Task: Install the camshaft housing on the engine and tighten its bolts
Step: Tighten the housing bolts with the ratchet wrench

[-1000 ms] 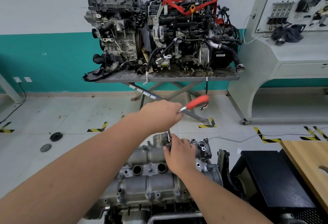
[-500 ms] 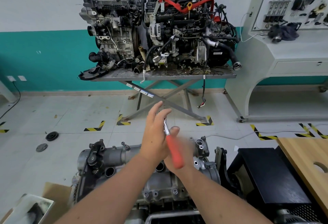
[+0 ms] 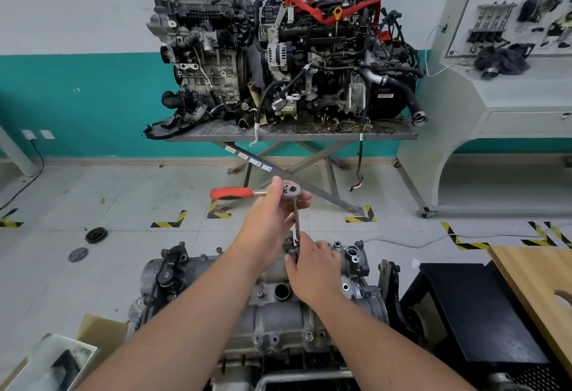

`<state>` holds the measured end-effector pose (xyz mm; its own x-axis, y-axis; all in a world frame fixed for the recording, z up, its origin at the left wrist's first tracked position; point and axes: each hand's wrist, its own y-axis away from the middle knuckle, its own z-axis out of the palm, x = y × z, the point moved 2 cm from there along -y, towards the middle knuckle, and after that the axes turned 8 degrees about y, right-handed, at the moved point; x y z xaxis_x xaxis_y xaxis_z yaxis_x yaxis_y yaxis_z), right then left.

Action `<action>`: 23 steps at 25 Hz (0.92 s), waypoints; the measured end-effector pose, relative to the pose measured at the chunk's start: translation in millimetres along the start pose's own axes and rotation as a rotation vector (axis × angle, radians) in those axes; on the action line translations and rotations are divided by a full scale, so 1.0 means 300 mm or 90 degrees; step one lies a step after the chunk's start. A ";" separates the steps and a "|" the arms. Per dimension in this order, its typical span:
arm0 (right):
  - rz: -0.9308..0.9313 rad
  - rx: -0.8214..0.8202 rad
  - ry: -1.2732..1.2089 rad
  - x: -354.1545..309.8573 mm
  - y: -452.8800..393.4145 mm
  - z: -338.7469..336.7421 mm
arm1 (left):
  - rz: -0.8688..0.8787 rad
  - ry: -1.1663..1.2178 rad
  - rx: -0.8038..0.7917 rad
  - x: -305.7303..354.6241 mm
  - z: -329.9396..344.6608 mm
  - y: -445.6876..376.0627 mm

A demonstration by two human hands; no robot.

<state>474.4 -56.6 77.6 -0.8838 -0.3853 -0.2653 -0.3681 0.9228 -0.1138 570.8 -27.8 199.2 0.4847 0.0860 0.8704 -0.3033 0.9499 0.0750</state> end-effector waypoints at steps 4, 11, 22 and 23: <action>0.000 0.009 -0.008 -0.004 0.004 -0.004 | -0.021 -0.012 0.007 0.034 0.009 -0.019; -0.002 0.006 -0.019 -0.001 0.004 -0.007 | -0.077 0.063 -0.154 0.035 0.026 -0.035; -0.001 0.006 -0.008 -0.002 0.004 -0.003 | -0.079 0.065 -0.219 0.020 -0.003 -0.047; 0.000 0.005 -0.009 -0.001 0.003 -0.002 | -0.084 0.056 -0.212 0.023 0.001 -0.046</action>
<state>474.2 -55.6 78.2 -0.8800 -0.3851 -0.2781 -0.3653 0.9229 -0.1220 578.2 -40.3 204.4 0.5743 -0.0316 0.8180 0.0423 0.9991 0.0088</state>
